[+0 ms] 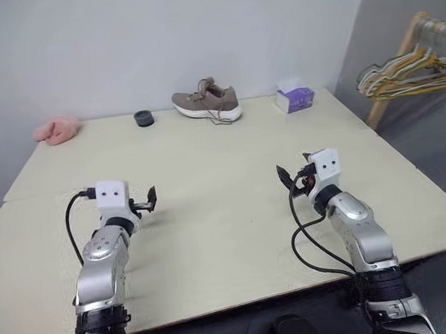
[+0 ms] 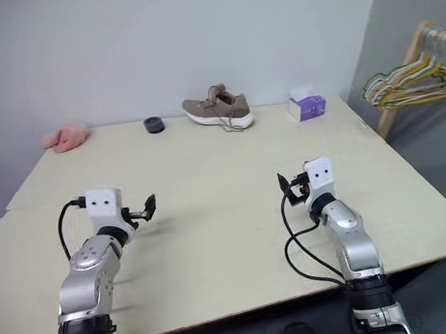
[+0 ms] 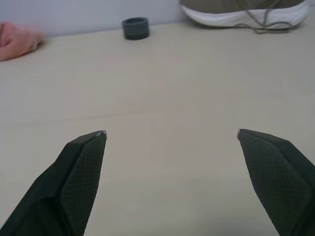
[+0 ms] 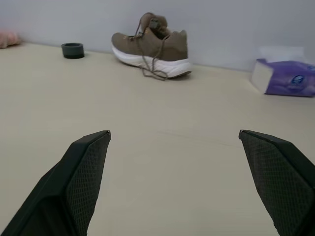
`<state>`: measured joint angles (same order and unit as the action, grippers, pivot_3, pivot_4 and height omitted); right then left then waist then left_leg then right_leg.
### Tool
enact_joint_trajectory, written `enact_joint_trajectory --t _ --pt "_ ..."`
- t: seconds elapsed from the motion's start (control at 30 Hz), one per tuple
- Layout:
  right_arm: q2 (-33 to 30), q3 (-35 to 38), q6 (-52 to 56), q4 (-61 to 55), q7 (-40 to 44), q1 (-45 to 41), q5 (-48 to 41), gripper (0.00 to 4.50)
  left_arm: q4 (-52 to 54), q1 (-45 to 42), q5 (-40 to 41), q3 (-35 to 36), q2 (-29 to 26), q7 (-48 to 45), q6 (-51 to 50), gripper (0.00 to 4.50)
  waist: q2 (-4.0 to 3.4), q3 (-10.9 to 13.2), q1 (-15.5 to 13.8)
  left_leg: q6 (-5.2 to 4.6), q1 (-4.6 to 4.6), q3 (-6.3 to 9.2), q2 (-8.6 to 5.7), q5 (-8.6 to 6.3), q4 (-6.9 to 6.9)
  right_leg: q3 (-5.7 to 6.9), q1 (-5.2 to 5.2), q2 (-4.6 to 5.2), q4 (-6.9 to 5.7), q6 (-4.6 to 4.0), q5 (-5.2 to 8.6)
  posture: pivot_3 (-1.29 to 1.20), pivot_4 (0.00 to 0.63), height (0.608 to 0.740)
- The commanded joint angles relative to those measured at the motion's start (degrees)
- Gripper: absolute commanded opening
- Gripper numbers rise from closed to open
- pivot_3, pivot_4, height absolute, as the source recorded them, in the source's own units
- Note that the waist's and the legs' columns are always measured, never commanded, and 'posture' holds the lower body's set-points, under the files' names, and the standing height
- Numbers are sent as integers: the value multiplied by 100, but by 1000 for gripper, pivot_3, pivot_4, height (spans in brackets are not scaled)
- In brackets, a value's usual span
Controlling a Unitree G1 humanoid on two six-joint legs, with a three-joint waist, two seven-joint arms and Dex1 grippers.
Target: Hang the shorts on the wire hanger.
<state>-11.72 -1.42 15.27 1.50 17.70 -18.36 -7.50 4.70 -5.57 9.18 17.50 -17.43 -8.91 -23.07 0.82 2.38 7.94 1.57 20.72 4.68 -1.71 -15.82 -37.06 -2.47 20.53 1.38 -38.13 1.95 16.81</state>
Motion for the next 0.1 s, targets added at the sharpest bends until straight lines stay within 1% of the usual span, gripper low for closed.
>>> enact_joint_trajectory --t 0.03,0.1 --pt "-5 95 -311 180 113 -342 -47 4456 401 109 99 166 93 155 138 4500 0 0 -87 0 0 1 0 0 0 2 1 0 -1 -2 -1 -84 0 740" --pt "-10 107 -388 331 133 -454 -35 4456 433 134 125 258 140 209 248 4500 0 0 -141 1 -1 1 3 1 -1 3 1 -4 -2 -8 -5 -77 0 740"
